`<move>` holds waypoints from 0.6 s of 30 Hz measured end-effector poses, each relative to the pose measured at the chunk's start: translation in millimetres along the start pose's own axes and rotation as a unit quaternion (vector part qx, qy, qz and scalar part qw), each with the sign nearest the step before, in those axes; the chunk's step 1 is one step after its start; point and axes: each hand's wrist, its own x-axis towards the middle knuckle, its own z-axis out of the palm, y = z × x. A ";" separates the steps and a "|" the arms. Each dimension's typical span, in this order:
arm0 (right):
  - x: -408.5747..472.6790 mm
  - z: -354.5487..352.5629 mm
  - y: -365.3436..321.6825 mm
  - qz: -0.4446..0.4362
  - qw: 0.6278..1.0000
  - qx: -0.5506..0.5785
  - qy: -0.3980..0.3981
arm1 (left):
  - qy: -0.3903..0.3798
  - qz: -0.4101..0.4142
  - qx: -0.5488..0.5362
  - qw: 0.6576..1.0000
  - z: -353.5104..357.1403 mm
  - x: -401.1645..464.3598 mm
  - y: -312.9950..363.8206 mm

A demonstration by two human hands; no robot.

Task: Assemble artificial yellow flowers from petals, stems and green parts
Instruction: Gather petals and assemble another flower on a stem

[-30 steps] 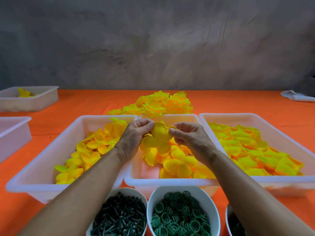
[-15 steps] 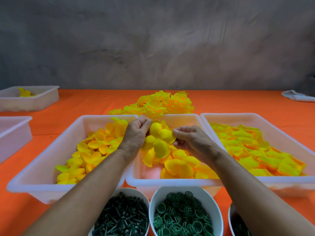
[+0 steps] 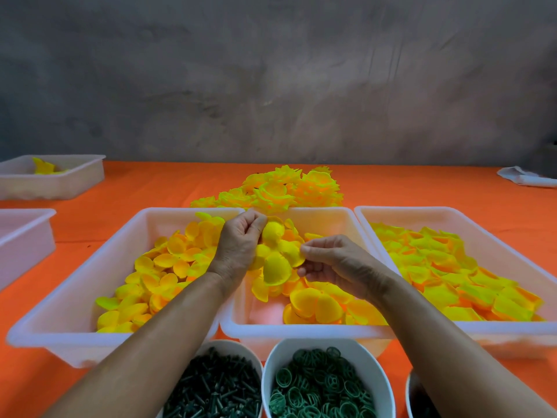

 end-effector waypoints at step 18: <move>-1.1 -1.3 -8.4 -0.090 0.989 0.080 0.083 | -0.051 0.038 0.096 0.993 0.7 -2.4 1.6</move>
